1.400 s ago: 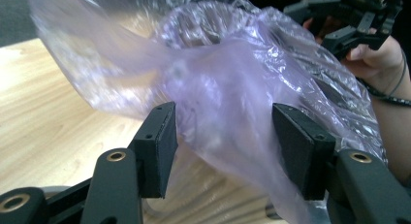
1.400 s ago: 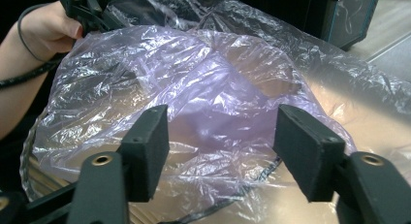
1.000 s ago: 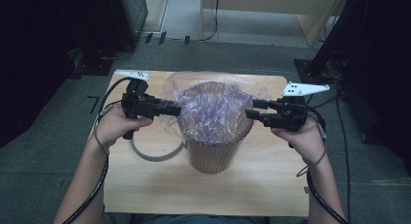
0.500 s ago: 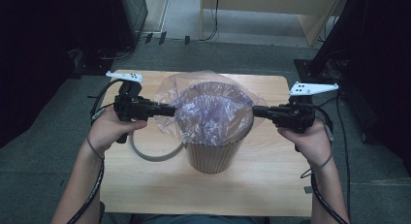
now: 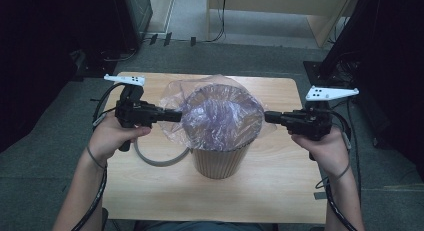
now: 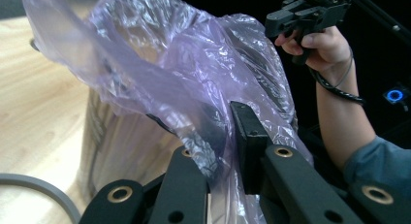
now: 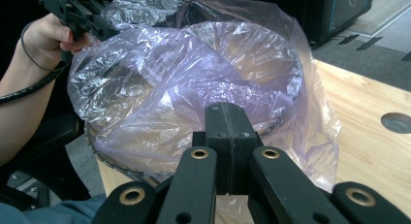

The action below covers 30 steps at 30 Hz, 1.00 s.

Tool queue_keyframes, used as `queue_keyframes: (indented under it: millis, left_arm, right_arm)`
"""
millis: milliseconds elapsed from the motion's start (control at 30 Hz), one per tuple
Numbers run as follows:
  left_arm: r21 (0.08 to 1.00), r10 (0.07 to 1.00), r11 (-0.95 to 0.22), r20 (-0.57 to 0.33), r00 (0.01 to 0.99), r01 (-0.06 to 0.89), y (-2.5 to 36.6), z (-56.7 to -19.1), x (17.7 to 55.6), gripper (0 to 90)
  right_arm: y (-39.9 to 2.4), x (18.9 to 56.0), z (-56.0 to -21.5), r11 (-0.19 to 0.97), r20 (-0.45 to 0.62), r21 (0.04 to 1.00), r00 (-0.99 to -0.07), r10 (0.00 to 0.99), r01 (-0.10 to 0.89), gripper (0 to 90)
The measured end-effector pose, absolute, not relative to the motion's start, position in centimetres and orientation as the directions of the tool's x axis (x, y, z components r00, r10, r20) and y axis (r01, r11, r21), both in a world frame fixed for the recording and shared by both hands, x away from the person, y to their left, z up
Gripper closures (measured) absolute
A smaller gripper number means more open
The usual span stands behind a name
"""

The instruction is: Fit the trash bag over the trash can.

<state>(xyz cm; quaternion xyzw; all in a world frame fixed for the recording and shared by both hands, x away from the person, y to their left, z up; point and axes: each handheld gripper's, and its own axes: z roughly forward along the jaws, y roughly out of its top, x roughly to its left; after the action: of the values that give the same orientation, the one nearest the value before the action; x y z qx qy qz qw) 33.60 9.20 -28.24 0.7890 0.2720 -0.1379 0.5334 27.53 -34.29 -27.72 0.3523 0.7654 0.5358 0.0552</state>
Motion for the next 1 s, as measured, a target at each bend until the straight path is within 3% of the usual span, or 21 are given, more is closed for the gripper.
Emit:
queue_keyframes:
  millis: [133, 367, 433, 500, 567, 700, 867, 1000]
  left_arm:
    - [0.768, 0.306, -0.286, -0.493, 0.814, 0.573, 9.2, -28.6, 33.5, 79.2]
    - [0.773, 0.329, -0.283, -0.477, 0.815, 0.567, 9.5, -28.9, 33.6, 60.5]
    - [0.770, 0.338, -0.288, -0.475, 0.813, 0.569, 9.5, -29.1, 33.5, 59.2]
    - [0.760, 0.342, -0.299, -0.479, 0.809, 0.577, 9.4, -29.3, 33.5, 58.6]
    - [0.756, 0.346, -0.300, -0.483, 0.805, 0.582, 9.3, -29.5, 33.5, 59.1]
    - [0.741, 0.336, -0.310, -0.501, 0.798, 0.596, 9.2, -29.6, 33.5, 66.1]
    - [0.741, 0.316, -0.318, -0.505, 0.803, 0.591, 9.1, -29.4, 33.2, 78.4]
    - [0.742, 0.307, -0.323, -0.504, 0.807, 0.587, 9.1, -29.2, 32.8, 83.5]
  right_arm:
    - [-34.4, 27.4, -28.3, 0.180, 0.301, 0.854, -0.746, 0.594, 0.488, 90.0]
    - [-34.5, 27.6, -29.4, 0.168, 0.292, 0.865, -0.747, 0.597, 0.473, 61.6]
    - [-34.4, 27.6, -29.6, 0.158, 0.286, 0.872, -0.743, 0.604, 0.464, 52.5]
    - [-34.2, 27.7, -29.9, 0.157, 0.287, 0.870, -0.739, 0.610, 0.468, 50.1]
    - [-34.0, 27.9, -30.1, 0.160, 0.296, 0.863, -0.737, 0.608, 0.479, 51.0]
    - [-33.8, 27.9, -30.2, 0.161, 0.323, 0.849, -0.736, 0.595, 0.503, 61.0]
    - [-34.2, 27.6, -29.7, 0.163, 0.320, 0.850, -0.737, 0.595, 0.501, 85.7]
    - [-34.2, 27.3, -29.4, 0.185, 0.317, 0.845, -0.747, 0.584, 0.502, 90.0]
